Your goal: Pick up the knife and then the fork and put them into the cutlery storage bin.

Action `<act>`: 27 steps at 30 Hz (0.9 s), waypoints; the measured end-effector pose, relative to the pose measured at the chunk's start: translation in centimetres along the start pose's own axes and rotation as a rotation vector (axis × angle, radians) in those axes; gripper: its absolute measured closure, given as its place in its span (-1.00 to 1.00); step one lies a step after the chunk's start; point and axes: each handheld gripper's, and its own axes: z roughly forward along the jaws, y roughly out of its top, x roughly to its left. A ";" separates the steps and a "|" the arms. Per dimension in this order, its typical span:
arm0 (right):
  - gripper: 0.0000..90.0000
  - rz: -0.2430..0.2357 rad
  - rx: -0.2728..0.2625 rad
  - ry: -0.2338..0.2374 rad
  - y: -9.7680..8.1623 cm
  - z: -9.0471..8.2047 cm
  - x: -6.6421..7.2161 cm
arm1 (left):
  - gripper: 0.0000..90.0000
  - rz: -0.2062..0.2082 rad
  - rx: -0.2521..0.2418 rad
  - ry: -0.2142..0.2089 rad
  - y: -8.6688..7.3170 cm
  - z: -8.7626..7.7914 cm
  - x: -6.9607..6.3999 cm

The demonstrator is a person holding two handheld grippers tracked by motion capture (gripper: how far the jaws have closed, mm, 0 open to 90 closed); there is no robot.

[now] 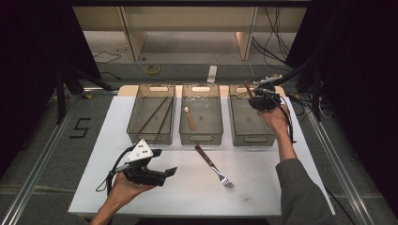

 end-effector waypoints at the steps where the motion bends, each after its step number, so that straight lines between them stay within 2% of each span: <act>1: 0.74 -0.001 0.005 -0.002 -0.2 0.1 0.0 | -0.65 -0.002 -0.002 0.000 0.0 0.0 0.0; 10: 0.72 0.019 0.042 -0.001 -1.1 1.1 -0.1 | -0.65 0.001 0.005 0.000 0.0 0.2 -0.1; 12: 0.70 0.046 0.056 0.008 -1.3 1.3 -0.3 | -0.65 -0.001 -0.001 0.001 0.0 0.1 -0.1; 15: 0.53 0.056 0.069 0.005 -1.6 1.6 -0.4 | -0.65 0.001 0.001 0.002 0.0 0.0 0.0; 17: 0.48 0.071 0.063 0.011 -1.6 1.4 -0.5 | -0.65 -0.003 0.000 0.004 0.0 0.0 0.0; 20: 0.38 0.062 0.061 0.007 -1.4 1.1 -0.3 | -0.65 0.000 0.003 0.004 0.0 0.1 0.0; 23: 0.24 0.057 0.029 0.032 -1.1 0.4 0.2 | -0.65 -0.006 -0.004 0.005 0.0 0.1 0.0; 27: 0.12 0.023 -0.001 0.073 -0.8 -0.7 1.4 | -0.65 -0.013 -0.009 0.005 0.0 0.0 0.1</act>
